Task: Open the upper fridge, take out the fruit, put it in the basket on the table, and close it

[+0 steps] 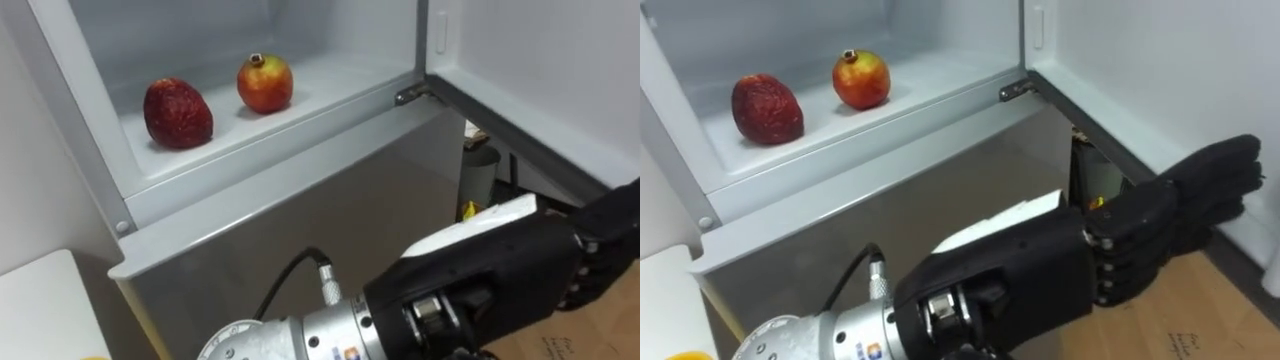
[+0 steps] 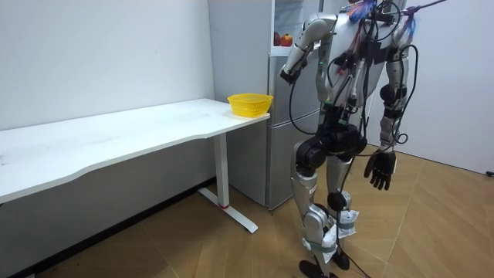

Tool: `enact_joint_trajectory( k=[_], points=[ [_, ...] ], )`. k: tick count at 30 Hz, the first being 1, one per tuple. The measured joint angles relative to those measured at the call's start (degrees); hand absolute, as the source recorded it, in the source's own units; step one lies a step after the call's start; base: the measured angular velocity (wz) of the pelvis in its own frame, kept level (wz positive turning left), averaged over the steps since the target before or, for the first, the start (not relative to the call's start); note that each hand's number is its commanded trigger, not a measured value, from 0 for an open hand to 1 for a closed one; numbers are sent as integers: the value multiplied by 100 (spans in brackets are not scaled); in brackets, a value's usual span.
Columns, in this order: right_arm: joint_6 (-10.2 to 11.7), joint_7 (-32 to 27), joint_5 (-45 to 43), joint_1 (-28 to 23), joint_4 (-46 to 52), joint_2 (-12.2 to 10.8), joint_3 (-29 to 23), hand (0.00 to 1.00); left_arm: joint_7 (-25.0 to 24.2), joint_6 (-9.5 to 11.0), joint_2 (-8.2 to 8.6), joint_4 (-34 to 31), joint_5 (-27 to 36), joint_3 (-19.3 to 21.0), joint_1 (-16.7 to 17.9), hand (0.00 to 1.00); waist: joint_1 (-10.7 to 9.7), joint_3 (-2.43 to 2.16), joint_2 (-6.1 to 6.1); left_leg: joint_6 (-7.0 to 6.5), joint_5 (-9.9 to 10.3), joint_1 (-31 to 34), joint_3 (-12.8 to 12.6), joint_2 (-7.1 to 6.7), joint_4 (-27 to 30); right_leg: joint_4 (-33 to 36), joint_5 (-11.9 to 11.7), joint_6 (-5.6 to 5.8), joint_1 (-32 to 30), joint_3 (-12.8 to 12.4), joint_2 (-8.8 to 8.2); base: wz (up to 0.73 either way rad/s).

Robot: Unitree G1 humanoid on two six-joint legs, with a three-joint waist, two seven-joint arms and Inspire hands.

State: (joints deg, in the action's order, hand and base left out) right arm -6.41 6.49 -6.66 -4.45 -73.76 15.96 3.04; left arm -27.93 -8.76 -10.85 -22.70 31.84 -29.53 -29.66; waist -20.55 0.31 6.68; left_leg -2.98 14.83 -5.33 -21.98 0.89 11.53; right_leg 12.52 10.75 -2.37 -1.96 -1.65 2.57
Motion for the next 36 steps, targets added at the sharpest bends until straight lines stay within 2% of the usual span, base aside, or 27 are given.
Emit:
enact_joint_trajectory(
  k=[8, 11, 14, 17, 20, 22, 23, 25, 26, 27, 28, 29, 30, 31, 32, 33, 34, 35, 36],
  points=[
    [1, 36, -21, -9, 12, 3, 6, 0, 52, 0, 24, 62, -4, -1, -43, 0, 0, 0, 1, 0, 0, 10, 2, 1, -1, -17, 0, -3, -22, 5, 3, 0],
    [4, 56, -22, -78, -2, 20, 10, 0, 159, 1, 19, 41, -6, 13, -45, 0, 38, -19, 35, 0, 0, -4, 3, 2, -1, -9, -2, -5, -14, 4, 4, 0],
    [10, 59, -40, -107, -36, 21, 4, 0, 267, 1, -38, -42, -13, 19, -51, 0, 58, -19, 69, 0, 0, -17, 16, 4, -1, 3, -4, -9, -10, 5, 10, 0],
    [15, 49, 10, -100, -81, 20, -99, 0, 272, 0, -228, -215, -9, 128, -50, 0, 97, -13, 81, 1, 0, -31, 56, 12, -15, 0, -10, -20, 21, 38, 16, 1],
    [65, -11, 110, -126, -255, 15, -120, 0, 336, 4, -264, -441, -280, 623, -47, 0, 382, 7, 44, 7, -4, -82, 105, 30, -44, 35, -29, -51, 48, 23, 43, -4],
    [75, -31, 105, -141, -304, -18, -118, 0, 548, 132, -349, -784, -314, 1062, -28, 0, 557, 50, -51, 61, -36, -121, 173, 29, -91, 14, -26, -68, 78, 73, 46, 13],
    [77, -35, 101, -139, -320, -35, -118, 0, 580, 191, -357, -843, -383, 1146, -24, 0, 608, 44, -83, 64, -38, -123, 213, 29, -90, 15, -21, -76, 84, 94, 46, 18],
    [157, -75, 38, -180, -443, -101, -212, 0, 702, 381, -366, -1103, -695, 1499, 153, 0, 800, -9, -209, 68, -40, -145, 274, 46, -86, -6, -18, -102, 146, 208, 45, 23],
    [170, -108, 17, -193, -435, -120, -222, 0, 731, 449, -366, -1140, -763, 1592, 234, 0, 872, -11, -235, 69, -41, -163, 309, 48, -85, 0, -21, -109, 174, 231, 46, 20],
    [194, -202, -35, -218, -403, -162, -219, 0, 798, 552, -366, -1188, -791, 1781, 443, 0, 1012, -9, -285, 73, -43, -202, 375, 50, -83, -8, -25, -116, 238, 285, 45, 20],
    [210, -253, -83, -231, -386, -189, -217, 0, 931, 629, -378, -1267, -804, 1960, 741, 0, 1141, -28, -313, 73, -43, -195, 414, 51, -80, -58, -21, -121, 262, 349, 36, 22],
    [220, -268, -116, -218, -382, -204, -217, 0, 992, 631, -383, -1325, -866, 2042, 889, 0, 1209, -36, -323, 73, -43, -184, 470, 49, -79, -80, -26, -127, 273, 368, 35, 31],
    [236, -273, -204, -225, -386, -238, -218, 0, 1089, 633, -424, -1437, -991, 2204, 1164, 0, 1319, -59, -363, 74, -44, -127, 632, 44, -59, -91, -27, -128, 268, 460, 22, 48],
    [261, -276, -285, -228, -383, -273, -220, 0, 1185, 634, -453, -1472, -1047, 2355, 1327, 0, 1405, -53, -406, 77, -46, -104, 752, 36, -56, -94, -24, -129, 286, 601, -1, 53],
    [266, -284, -300, -232, -382, -287, -221, 0, 1241, 634, -449, -1473, -1126, 2430, 1379, 0, 1476, -53, -423, 78, -46, -102, 773, 35, -67, -90, -22, -131, 287, 650, -8, 47],
    [271, -317, -343, -205, -381, -313, -224, 0, 1390, 634, -444, -1480, -1247, 2593, 1455, 0, 1632, -52, -450, 82, -48, -96, 810, 34, -71, -90, -21, -131, 295, 699, -15, 30],
    [287, -383, -402, -181, -383, -331, -231, 0, 1554, 637, -449, -1525, -1415, 2777, 1505, 0, 1720, -71, -452, 83, -49, -76, 857, 29, -66, -94, -21, -130, 306, 788, -35, 28],
    [314, -406, -425, -156, -379, -336, -237, 0, 1645, 645, -447, -1553, -1474, 2853, 1513, 0, 1745, -69, -481, 83, -49, -57, 893, 24, -67, -93, -20, -129, 306, 825, -43, 30],
    [376, -452, -451, -101, -381, -337, -267, 0, 1809, 756, -444, -1595, -1627, 2989, 1534, 0, 1818, -87, -477, 83, -50, -40, 955, 14, -64, -92, -21, -127, 308, 869, -55, 23]
  ],
)
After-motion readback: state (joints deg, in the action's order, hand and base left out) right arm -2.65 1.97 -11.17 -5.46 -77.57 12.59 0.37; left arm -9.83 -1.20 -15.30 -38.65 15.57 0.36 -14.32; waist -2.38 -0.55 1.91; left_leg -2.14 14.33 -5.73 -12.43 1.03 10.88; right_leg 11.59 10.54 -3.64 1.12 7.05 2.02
